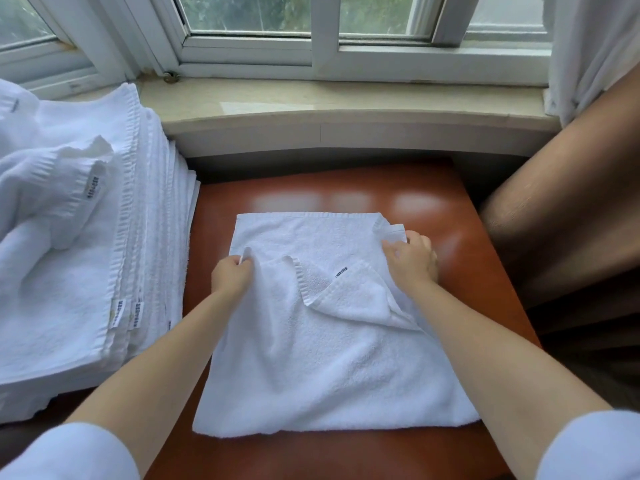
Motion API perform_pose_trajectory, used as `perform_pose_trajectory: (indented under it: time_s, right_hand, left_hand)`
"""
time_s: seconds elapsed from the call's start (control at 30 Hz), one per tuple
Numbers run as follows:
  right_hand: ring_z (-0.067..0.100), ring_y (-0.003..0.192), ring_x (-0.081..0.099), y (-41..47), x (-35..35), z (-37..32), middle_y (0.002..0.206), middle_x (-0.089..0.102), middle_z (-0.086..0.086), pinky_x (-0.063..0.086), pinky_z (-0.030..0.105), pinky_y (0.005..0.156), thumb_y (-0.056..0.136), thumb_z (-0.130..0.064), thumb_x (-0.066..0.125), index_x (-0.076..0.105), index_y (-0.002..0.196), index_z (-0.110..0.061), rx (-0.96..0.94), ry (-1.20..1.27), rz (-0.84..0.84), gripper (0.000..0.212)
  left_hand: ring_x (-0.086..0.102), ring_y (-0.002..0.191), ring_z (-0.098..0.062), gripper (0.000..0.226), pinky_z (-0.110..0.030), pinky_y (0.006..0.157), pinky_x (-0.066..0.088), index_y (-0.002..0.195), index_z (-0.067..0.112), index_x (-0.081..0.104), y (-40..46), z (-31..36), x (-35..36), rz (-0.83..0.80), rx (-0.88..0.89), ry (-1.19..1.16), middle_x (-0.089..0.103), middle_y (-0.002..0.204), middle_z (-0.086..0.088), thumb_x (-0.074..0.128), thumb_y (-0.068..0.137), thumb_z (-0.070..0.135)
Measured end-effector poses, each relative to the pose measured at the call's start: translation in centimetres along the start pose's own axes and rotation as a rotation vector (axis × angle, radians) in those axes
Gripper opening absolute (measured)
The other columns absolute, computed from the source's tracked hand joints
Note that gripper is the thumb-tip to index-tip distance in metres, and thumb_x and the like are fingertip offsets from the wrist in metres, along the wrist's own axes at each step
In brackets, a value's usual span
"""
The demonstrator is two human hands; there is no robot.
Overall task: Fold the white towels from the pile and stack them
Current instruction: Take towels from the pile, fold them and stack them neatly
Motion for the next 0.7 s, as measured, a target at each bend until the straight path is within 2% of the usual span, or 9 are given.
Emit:
perform_pose_trajectory:
  time_s: [0.1, 0.17, 0.23, 0.3, 0.37, 0.43, 0.5, 0.6, 0.7]
  right_hand:
    - [0.022, 0.124, 0.033, -1.6, 1.7, -1.4, 0.136, 0.041, 0.002, 0.028, 0.035, 0.101, 0.089, -0.051, 0.055, 0.067, 0.101, -0.016, -0.141, -0.164, 0.022, 0.039]
    - [0.021, 0.119, 0.035, -2.9, 3.1, -2.0, 0.132, 0.042, 0.002, 0.031, 0.033, 0.098, 0.088, -0.054, 0.055, 0.063, 0.109, -0.016, -0.231, -0.245, -0.003, 0.044]
    - [0.021, 0.112, 0.041, -3.4, 4.4, -2.0, 0.125, 0.045, 0.001, 0.034, 0.031, 0.092, 0.092, -0.051, 0.049, 0.057, 0.12, -0.015, -0.233, -0.311, -0.051, 0.046]
    - [0.022, 0.109, 0.045, -2.7, 4.2, -2.0, 0.121, 0.048, 0.002, 0.035, 0.032, 0.089, 0.098, -0.035, 0.042, 0.052, 0.127, -0.014, -0.196, -0.383, -0.063, 0.037]
    - [0.025, 0.11, 0.046, -1.2, 3.0, -1.7, 0.123, 0.049, 0.007, 0.034, 0.036, 0.089, 0.097, -0.018, 0.038, 0.048, 0.13, -0.01, -0.122, -0.435, 0.051, 0.035]
    - [0.031, 0.125, 0.037, 0.7, 0.4, -0.7, 0.141, 0.039, 0.015, 0.031, 0.043, 0.102, 0.096, -0.018, 0.041, 0.038, 0.139, -0.005, 0.125, -0.372, 0.226, 0.046]
    - [0.033, 0.136, 0.024, 1.7, -1.3, -0.1, 0.153, 0.023, 0.016, 0.023, 0.047, 0.109, 0.096, -0.024, 0.047, 0.032, 0.145, -0.011, 0.262, -0.267, 0.268, 0.053]
    - [0.031, 0.123, 0.041, 1.4, 0.0, -1.1, 0.14, 0.042, 0.013, 0.037, 0.042, 0.095, 0.097, -0.033, 0.045, 0.043, 0.136, -0.014, 0.071, -0.196, 0.06, 0.043]
    - [0.028, 0.116, 0.049, -0.2, 2.2, -1.2, 0.128, 0.049, 0.009, 0.045, 0.038, 0.09, 0.094, -0.046, 0.05, 0.049, 0.129, -0.013, 0.062, -0.061, -0.256, 0.048]
  left_hand:
    - [0.023, 0.047, -0.017, 0.045, -0.029, 0.049, 0.017, 0.056, 0.019, 0.023, 0.0, -0.4, 0.6, -0.042, 0.001, 0.047, 0.025, 0.051, 0.005, 0.042, 0.094, 0.036]
    - [0.022, 0.046, -0.018, 0.045, -0.029, 0.049, 0.017, 0.055, 0.02, 0.022, 0.1, -0.7, 0.8, -0.053, 0.002, 0.05, 0.023, 0.049, 0.005, 0.042, 0.092, 0.035]
    - [0.02, 0.046, -0.018, 0.045, -0.029, 0.05, 0.016, 0.055, 0.02, 0.021, 0.2, -0.8, 0.8, -0.055, -0.011, 0.037, 0.021, 0.049, 0.006, 0.042, 0.091, 0.035]
    - [0.021, 0.047, -0.018, 0.046, -0.03, 0.05, 0.016, 0.056, 0.019, 0.021, 0.3, -0.8, 0.7, -0.064, -0.011, 0.036, 0.022, 0.051, 0.005, 0.043, 0.093, 0.035]
    - [0.021, 0.048, -0.018, 0.047, -0.03, 0.05, 0.016, 0.056, 0.018, 0.021, 0.4, -0.6, 0.6, -0.07, -0.011, 0.04, 0.023, 0.053, 0.003, 0.043, 0.094, 0.034]
    - [0.022, 0.049, -0.018, 0.046, -0.03, 0.05, 0.016, 0.057, 0.018, 0.022, 0.4, -0.5, 0.5, -0.071, -0.022, 0.033, 0.023, 0.054, 0.002, 0.043, 0.094, 0.032]
    - [0.022, 0.05, -0.019, 0.044, -0.031, 0.051, 0.016, 0.058, 0.018, 0.022, 0.4, -0.5, 0.5, -0.071, -0.024, 0.021, 0.024, 0.055, 0.002, 0.043, 0.095, 0.031]
    - [0.024, 0.051, -0.019, 0.042, -0.031, 0.05, 0.018, 0.058, 0.017, 0.024, 0.4, -0.5, 0.5, -0.042, -0.026, 0.0, 0.026, 0.057, 0.0, 0.042, 0.095, 0.025]
    - [0.026, 0.053, -0.019, 0.036, -0.03, 0.049, 0.02, 0.06, 0.016, 0.025, 0.4, -0.3, 0.7, 0.011, -0.031, -0.023, 0.029, 0.06, 0.0, 0.041, 0.092, 0.017]
Point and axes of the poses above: each hand's wrist, its own y-axis towards the middle knuckle, its own x-axis out of the palm, z = x × y, the point moved 2 cm from there along y, towards the middle knuckle
